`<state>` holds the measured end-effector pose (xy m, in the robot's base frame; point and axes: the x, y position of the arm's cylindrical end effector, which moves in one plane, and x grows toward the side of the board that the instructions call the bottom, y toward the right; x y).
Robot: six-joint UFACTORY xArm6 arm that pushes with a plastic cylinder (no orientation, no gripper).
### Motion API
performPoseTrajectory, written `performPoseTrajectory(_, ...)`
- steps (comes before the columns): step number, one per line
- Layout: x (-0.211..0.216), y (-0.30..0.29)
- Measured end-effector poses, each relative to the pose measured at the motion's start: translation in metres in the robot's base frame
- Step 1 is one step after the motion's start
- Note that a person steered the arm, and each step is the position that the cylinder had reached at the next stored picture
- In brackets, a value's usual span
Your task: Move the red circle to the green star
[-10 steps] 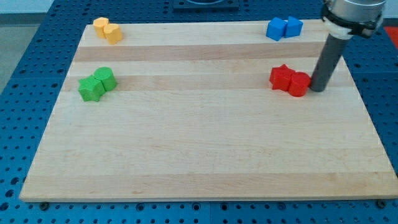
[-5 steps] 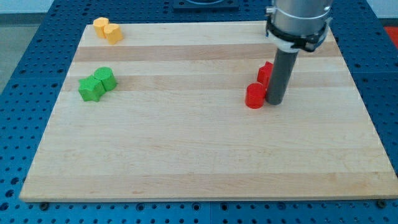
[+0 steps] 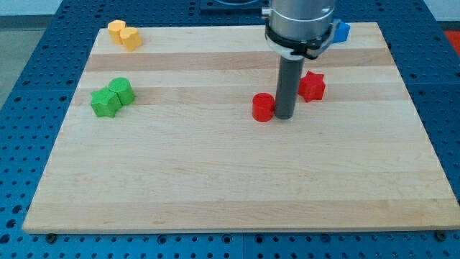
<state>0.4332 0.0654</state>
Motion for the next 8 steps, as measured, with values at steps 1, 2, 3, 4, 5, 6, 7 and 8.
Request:
performPoseTrajectory(1, -0.006, -0.023)
performPoseTrajectory(2, -0.018, -0.036)
performPoseTrajectory(3, -0.029, -0.044)
performPoseTrajectory(4, -0.03, -0.072)
performPoseTrajectory(5, -0.03, -0.107)
performPoseTrajectory(6, -0.029, -0.139)
performPoseTrajectory(7, -0.018, -0.154)
performPoseTrajectory(8, -0.007, -0.178)
